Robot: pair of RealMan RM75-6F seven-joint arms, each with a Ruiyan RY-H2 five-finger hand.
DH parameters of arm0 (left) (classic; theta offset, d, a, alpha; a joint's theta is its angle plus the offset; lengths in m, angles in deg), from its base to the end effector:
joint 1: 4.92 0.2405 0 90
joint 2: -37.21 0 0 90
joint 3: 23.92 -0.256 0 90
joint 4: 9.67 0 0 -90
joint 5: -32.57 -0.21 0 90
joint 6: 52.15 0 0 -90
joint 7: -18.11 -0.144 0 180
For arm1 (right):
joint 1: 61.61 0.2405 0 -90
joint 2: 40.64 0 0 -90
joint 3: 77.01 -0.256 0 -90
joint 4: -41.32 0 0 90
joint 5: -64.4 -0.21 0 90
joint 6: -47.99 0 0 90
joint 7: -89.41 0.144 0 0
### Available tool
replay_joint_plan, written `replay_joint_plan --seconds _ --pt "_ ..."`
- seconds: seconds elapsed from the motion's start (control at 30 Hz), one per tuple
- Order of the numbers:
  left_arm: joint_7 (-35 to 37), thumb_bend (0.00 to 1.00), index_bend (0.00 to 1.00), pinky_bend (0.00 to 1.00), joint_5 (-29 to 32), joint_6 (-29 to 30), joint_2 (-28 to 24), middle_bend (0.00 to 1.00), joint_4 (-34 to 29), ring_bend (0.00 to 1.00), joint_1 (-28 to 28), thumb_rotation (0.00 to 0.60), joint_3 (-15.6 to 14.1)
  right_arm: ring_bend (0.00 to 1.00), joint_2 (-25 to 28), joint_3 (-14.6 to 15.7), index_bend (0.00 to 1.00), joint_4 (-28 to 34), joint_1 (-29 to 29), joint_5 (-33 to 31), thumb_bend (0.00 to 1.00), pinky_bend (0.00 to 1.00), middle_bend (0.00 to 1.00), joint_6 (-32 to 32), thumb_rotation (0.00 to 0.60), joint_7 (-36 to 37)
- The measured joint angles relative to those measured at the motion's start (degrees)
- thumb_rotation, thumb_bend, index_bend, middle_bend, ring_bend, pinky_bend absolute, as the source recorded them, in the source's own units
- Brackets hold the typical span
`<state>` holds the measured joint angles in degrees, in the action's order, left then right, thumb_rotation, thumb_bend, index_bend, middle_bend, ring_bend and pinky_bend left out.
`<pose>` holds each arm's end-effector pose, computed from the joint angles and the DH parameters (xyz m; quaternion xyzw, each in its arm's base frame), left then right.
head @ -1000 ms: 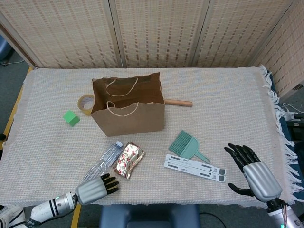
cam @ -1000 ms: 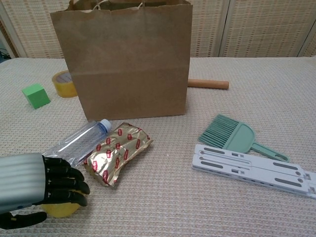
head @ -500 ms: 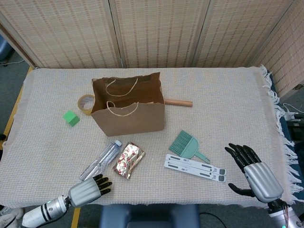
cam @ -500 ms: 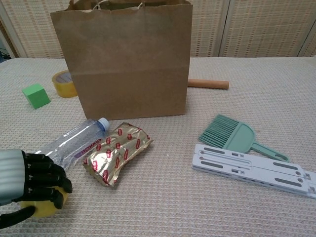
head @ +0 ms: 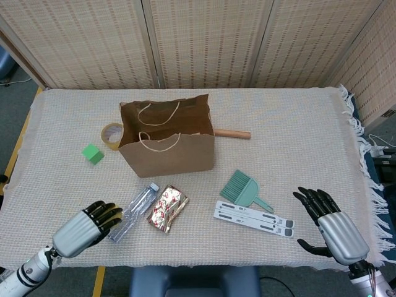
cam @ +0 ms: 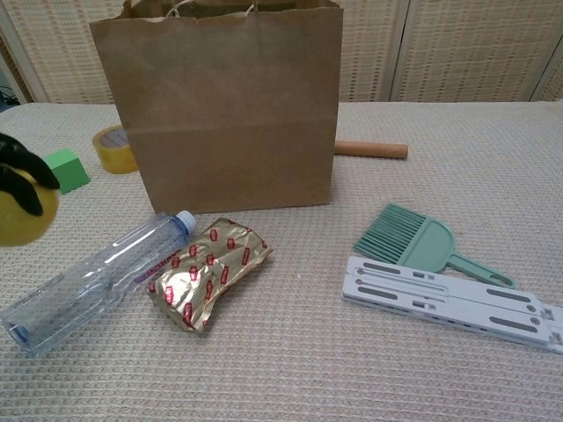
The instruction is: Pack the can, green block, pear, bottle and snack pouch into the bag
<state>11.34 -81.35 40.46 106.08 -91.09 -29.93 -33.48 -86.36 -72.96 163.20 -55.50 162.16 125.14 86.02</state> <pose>-0.2280 0.2110 0.1095 -0.8005 -0.1023 -0.4647 0.3644 -0.2087 -0.1480 0.1721 0.6746 -0.4381 0.3906 0.4476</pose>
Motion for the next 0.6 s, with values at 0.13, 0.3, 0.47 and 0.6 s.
replay_joint_plan --seconds 0.13,0.3,0.47,0.6 --pt "3.69 0.59 0.63 0.75 6.71 2.29 -0.70 0.65 -2.56 0.60 0.55 0.600 5.09 0.00 -0.27 0.07 0.00 -0.11 0.08 -0.11 0.10 0.00 0.00 -0.45 0.600 -0.68" --pt "8.60 0.58 0.62 0.74 16.65 2.06 -0.31 0.65 -9.13 0.60 -0.21 0.600 12.71 0.00 -0.70 0.04 0.00 -0.09 0.17 -0.40 0.10 0.00 0.00 -0.83 0.600 -1.52" --pt "9.61 0.59 0.62 0.74 25.27 -3.64 0.62 0.65 -16.49 0.60 -4.16 0.600 20.24 0.00 -1.04 0.01 0.00 -0.17 0.29 -0.81 0.10 0.00 0.00 -1.22 0.600 -2.12" --pt "7.86 0.58 0.62 0.74 32.16 -9.44 1.92 0.65 -20.10 0.60 -8.66 0.600 25.65 0.00 -1.18 -0.16 0.00 -0.43 0.49 -1.75 0.10 0.00 0.00 -1.67 0.600 -2.23"
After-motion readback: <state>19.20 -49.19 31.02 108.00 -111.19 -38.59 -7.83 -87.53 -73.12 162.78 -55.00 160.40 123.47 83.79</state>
